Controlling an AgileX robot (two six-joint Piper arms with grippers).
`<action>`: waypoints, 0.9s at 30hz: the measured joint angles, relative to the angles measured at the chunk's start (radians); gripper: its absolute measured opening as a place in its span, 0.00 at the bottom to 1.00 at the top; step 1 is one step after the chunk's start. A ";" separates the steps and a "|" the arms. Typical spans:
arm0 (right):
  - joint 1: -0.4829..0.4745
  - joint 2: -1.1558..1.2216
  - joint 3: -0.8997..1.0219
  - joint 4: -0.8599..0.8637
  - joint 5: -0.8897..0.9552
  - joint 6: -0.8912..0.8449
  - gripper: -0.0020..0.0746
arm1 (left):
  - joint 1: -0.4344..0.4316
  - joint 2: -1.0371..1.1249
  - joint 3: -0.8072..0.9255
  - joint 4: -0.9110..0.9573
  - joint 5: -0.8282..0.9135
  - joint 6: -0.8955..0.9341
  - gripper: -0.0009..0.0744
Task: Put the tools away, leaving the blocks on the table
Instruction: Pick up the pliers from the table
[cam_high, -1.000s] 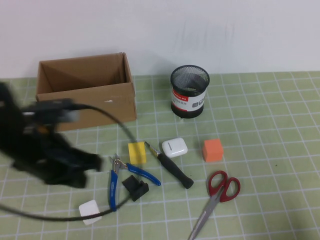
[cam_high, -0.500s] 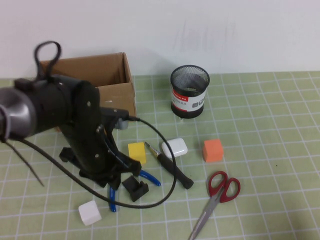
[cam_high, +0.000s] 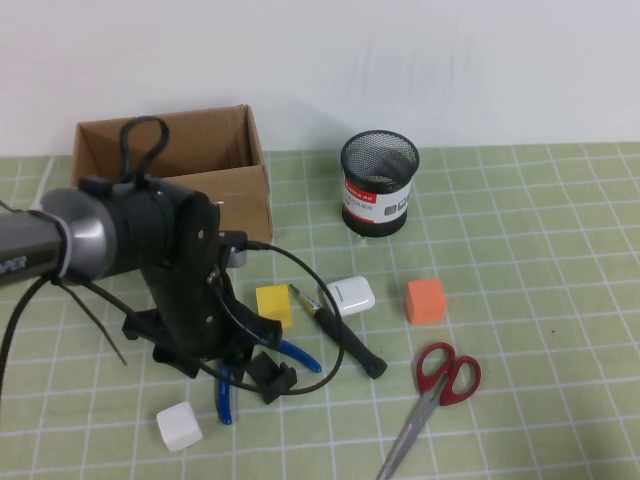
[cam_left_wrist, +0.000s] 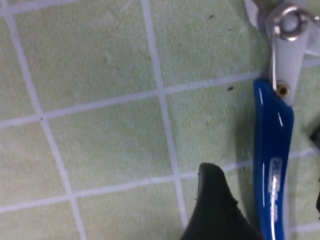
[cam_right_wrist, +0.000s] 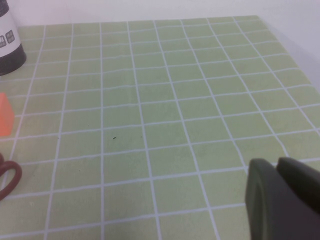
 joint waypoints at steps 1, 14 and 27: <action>0.000 0.000 0.000 0.000 0.000 0.000 0.01 | 0.000 0.004 0.000 0.000 -0.005 -0.003 0.50; 0.000 0.000 0.000 0.000 0.000 0.000 0.01 | -0.024 0.041 -0.004 0.059 -0.070 -0.028 0.39; 0.000 0.000 0.000 0.000 0.000 0.000 0.01 | -0.036 0.062 -0.012 0.069 -0.059 -0.026 0.13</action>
